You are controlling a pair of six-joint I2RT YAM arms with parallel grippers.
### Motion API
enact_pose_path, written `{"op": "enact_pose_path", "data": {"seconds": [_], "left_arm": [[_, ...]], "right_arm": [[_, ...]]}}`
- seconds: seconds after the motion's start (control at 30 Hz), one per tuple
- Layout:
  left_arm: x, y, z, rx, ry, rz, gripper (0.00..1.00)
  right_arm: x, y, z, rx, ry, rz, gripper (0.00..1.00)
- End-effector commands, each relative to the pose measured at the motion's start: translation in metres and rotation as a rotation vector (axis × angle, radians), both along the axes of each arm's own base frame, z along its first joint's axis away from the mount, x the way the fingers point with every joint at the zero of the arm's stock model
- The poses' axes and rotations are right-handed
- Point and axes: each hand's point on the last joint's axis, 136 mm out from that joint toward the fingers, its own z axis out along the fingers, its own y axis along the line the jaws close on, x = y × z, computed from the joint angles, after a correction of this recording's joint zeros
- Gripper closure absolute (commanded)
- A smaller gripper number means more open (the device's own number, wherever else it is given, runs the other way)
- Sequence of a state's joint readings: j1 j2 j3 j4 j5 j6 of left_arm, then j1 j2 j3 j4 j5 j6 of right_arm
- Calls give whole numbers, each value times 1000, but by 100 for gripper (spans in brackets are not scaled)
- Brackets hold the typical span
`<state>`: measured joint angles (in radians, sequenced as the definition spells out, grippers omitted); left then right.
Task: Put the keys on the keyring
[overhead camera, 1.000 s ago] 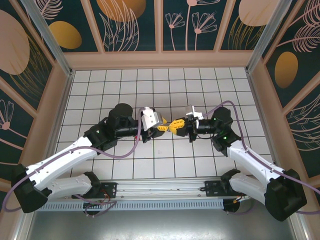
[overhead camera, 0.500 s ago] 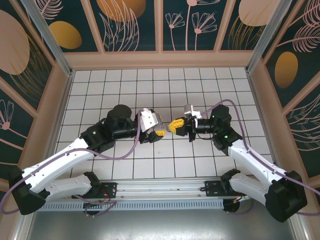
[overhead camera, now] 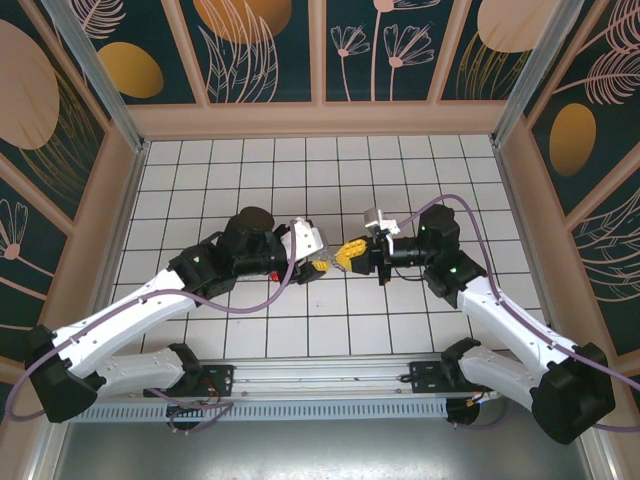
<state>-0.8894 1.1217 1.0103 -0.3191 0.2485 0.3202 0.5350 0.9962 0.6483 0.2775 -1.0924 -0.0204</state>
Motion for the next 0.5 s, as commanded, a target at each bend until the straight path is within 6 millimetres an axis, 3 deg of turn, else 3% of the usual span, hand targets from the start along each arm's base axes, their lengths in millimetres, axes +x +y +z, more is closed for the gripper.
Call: {"op": "enact_pose_path", "data": {"seconds": [0.0, 0.2, 0.4, 0.47], "left_arm": [[-1, 1, -2, 40, -6, -11, 52], [-3, 0, -4, 47, 2, -26, 67], [-8, -4, -6, 49, 23, -61, 97], [-10, -3, -3, 40, 22, -68, 100]], "right_arm": [[-11, -1, 23, 37, -58, 49, 100], [-16, 5, 18, 11, -29, 79, 100], [-17, 7, 17, 6, -25, 90, 100], [-17, 8, 16, 2, -22, 87, 100]]}}
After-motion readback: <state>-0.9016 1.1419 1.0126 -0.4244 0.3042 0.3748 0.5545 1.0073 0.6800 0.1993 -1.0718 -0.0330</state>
